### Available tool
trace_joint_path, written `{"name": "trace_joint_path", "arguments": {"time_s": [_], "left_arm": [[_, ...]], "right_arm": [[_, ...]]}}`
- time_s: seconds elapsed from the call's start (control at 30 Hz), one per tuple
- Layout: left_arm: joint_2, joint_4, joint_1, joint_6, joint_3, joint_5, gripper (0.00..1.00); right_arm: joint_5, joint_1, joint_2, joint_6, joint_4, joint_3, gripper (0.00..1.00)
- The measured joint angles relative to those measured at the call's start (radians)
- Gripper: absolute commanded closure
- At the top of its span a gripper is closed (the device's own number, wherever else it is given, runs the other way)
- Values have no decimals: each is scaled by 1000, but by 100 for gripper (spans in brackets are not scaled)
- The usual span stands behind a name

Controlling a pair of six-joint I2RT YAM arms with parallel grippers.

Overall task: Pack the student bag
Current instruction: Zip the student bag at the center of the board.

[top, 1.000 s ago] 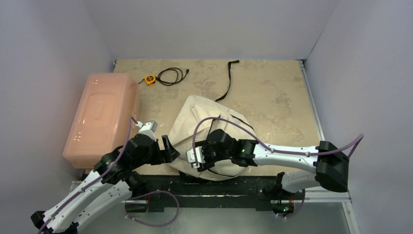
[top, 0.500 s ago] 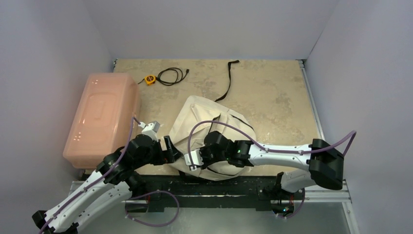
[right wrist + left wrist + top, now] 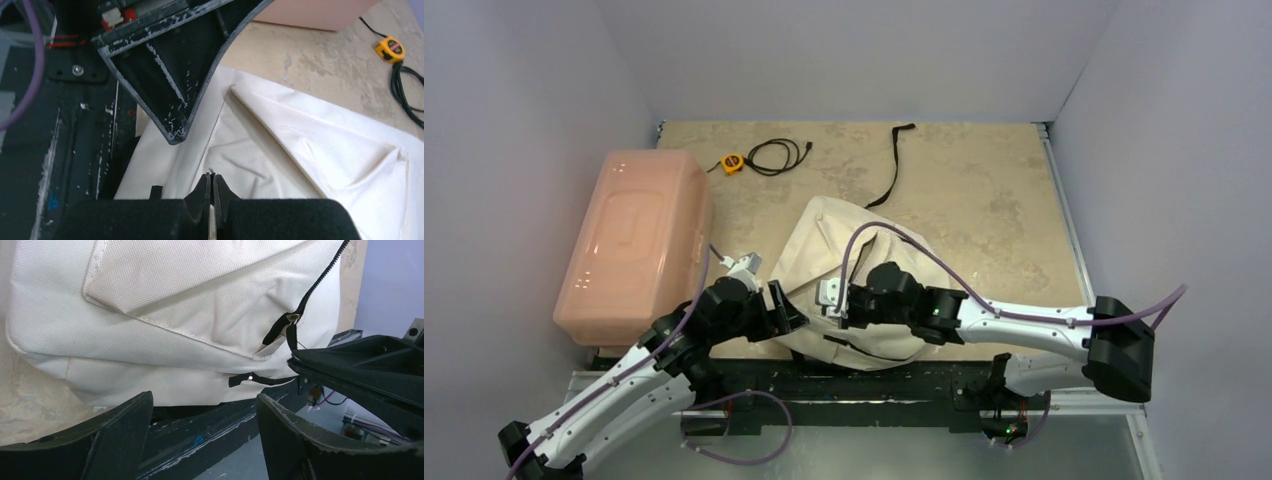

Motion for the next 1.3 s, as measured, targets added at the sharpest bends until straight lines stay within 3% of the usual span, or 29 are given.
{"name": "trace_joint_path", "arguments": {"time_s": [0.23,0.43,0.63,1.0,1.3], "left_arm": [[96,158,0,-117,-70,47,13],[270,250,0,-187,-81,57,17],[344,261,0,-266,-89,29,17],[369,343,0,-349,-135,18,13],[360,360,-1,-360,-150,6,13]], "right_arm": [[114,-9,-100,352,141,-85,100],[204,-12,-38,569,196,-84,100],[414,-24,-39,695,205,-80,100],[384,-364,-96,878,203,-89,100],[264,-552,88,865,245,45,100]]}}
